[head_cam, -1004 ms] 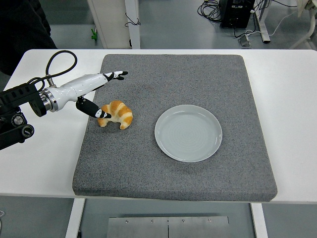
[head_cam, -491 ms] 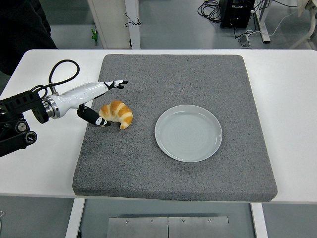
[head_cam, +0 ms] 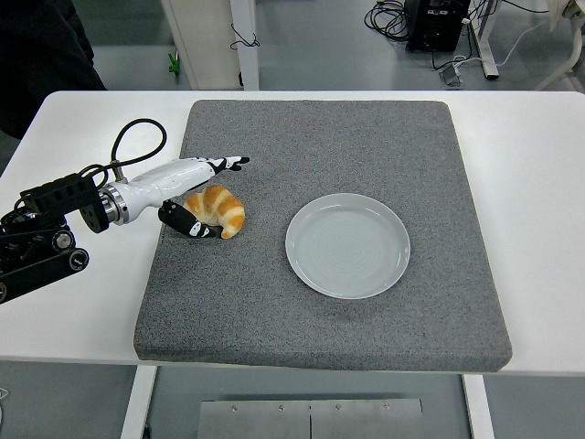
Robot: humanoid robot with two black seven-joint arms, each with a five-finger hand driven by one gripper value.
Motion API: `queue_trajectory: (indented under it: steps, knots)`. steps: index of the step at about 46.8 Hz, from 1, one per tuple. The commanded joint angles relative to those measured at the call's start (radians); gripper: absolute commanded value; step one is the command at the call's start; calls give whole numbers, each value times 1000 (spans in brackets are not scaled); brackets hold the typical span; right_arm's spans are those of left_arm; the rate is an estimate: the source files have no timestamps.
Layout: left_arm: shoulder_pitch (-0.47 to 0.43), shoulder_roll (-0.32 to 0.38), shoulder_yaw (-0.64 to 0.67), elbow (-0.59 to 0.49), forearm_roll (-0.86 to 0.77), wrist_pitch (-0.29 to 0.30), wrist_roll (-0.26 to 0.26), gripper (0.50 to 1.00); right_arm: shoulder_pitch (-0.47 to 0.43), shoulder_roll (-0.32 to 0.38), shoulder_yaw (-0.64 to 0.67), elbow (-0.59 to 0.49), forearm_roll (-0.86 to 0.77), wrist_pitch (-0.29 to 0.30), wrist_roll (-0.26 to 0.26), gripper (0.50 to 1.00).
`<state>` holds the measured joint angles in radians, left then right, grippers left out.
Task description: Place the bread on the plate
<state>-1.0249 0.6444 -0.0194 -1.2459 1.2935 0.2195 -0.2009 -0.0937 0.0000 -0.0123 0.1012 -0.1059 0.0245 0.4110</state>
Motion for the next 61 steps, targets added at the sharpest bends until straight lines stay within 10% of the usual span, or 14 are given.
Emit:
queue_trajectory:
  steps: [1,39,61]
  knots:
    - [0,-3,-1,6,10,12,0,958,0,0,0,0,0,0,0,1000]
    - [28,-91,9,97,46,58,-2,939,0,0,0,0,0,0,0,1000]
    - [26,-100,7,115,30,58,-12,716,0,0,0,0,0,0,0,1000]
